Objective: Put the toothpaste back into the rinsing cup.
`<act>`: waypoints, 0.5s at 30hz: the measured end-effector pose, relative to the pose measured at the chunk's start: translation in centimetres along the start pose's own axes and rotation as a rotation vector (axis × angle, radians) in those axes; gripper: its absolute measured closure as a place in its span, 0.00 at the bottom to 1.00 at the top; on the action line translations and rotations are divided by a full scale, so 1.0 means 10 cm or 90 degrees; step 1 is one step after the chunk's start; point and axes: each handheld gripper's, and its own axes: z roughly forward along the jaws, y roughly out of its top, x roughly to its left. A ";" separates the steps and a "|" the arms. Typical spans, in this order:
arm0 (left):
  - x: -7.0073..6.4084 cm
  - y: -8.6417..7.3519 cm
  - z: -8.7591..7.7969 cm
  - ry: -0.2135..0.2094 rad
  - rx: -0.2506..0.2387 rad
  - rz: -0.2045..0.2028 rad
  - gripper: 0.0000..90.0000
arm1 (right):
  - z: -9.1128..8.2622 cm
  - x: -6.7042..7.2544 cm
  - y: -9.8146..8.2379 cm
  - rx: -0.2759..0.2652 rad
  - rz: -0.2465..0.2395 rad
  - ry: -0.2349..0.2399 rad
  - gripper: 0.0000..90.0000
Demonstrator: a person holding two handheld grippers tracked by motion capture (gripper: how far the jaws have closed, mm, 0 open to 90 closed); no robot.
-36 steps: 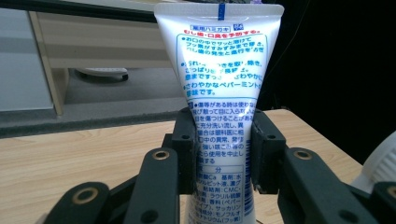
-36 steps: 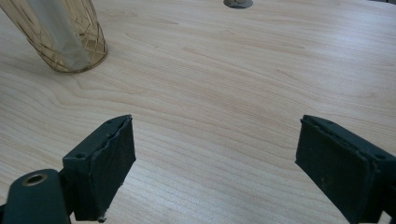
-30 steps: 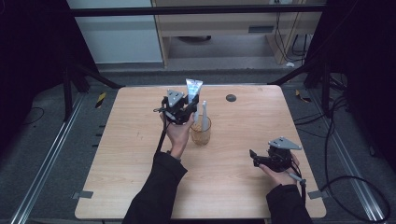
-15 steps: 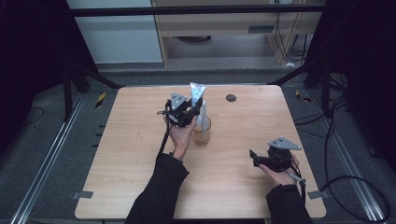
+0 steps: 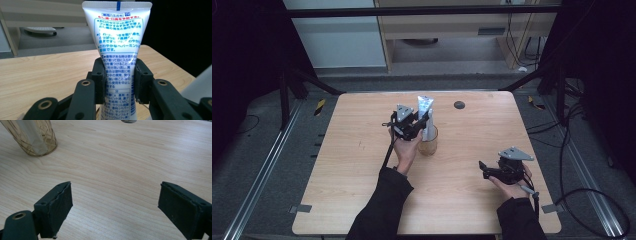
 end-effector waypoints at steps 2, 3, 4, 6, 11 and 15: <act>-0.01 -0.02 0.01 0.000 0.007 0.005 0.74 | 0.00 0.00 0.00 0.001 0.000 0.000 0.13; -0.01 -0.03 0.02 -0.001 0.009 0.007 0.74 | 0.00 0.00 0.00 0.001 -0.001 0.000 0.14; -0.01 -0.04 0.02 -0.001 0.012 0.007 0.74 | 0.00 0.00 0.00 0.000 0.000 0.000 0.14; -0.01 -0.07 0.03 -0.003 0.017 0.008 0.73 | 0.00 0.00 0.00 0.000 0.001 0.000 0.13; -0.03 -0.09 0.04 -0.006 0.028 0.023 0.73 | 0.00 0.00 0.00 0.001 0.000 0.000 0.14; -0.02 -0.08 0.02 -0.011 0.042 0.030 0.71 | 0.00 0.00 0.00 0.000 0.000 0.000 0.13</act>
